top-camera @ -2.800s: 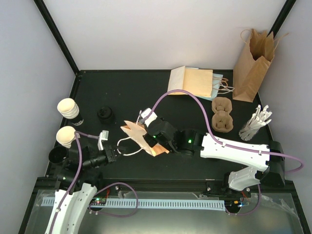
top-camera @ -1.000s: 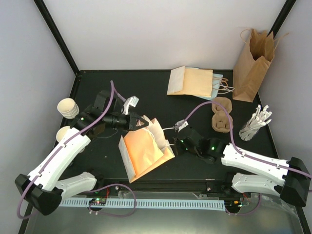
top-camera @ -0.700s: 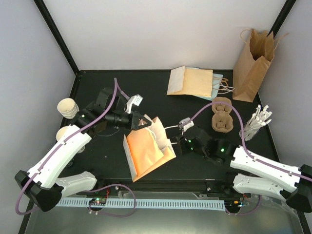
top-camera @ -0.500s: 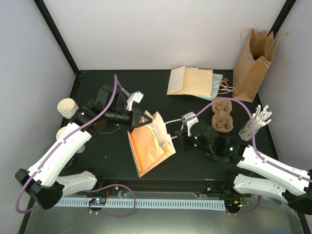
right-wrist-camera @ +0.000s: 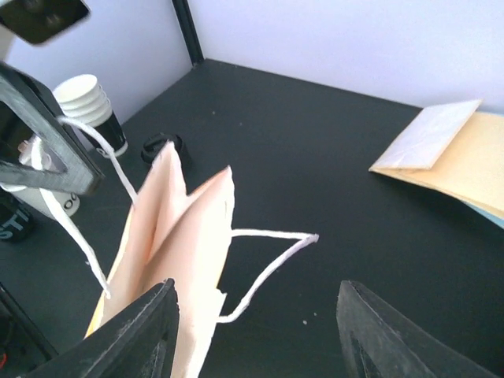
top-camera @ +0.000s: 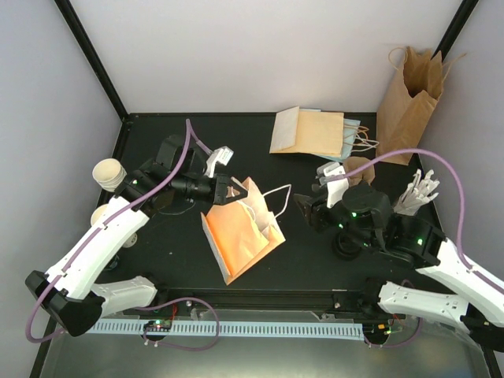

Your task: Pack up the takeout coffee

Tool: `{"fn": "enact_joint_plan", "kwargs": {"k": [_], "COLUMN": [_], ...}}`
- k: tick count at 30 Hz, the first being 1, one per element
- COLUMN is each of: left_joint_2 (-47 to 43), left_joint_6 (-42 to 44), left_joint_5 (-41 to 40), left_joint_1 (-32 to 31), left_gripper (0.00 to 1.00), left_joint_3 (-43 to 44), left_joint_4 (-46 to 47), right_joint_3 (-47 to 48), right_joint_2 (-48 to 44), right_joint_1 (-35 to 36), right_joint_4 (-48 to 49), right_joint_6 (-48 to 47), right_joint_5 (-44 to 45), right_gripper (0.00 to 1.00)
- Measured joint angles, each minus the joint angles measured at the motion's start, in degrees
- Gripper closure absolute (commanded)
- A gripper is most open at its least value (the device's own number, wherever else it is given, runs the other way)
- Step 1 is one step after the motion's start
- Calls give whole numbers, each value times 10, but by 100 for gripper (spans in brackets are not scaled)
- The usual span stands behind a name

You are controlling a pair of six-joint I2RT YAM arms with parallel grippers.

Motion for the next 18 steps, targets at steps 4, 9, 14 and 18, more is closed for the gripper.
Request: {"fn": "enact_joint_plan", "kwargs": {"k": [4,9,14,18], "left_joint_2": [0,0,0,0], "left_joint_6": [0,0,0,-1], "left_joint_5": [0,0,0,0], "left_joint_1": [-4,-9,-14,-19], "left_gripper": [98,98,98,98], "left_joint_3": [1,14,16,16], "left_joint_4": [0,1,2,2], "right_joint_3": [33,79,91,91], "right_joint_2": [5,46,103,153], "right_joint_1": [0,0,0,0], "right_joint_4": [-5,-2,4,8], "right_joint_6": [-12,-18,-14,-7], "right_joint_5": [-16,-62,-101,-116], "right_gripper": [50,90,99,99]}}
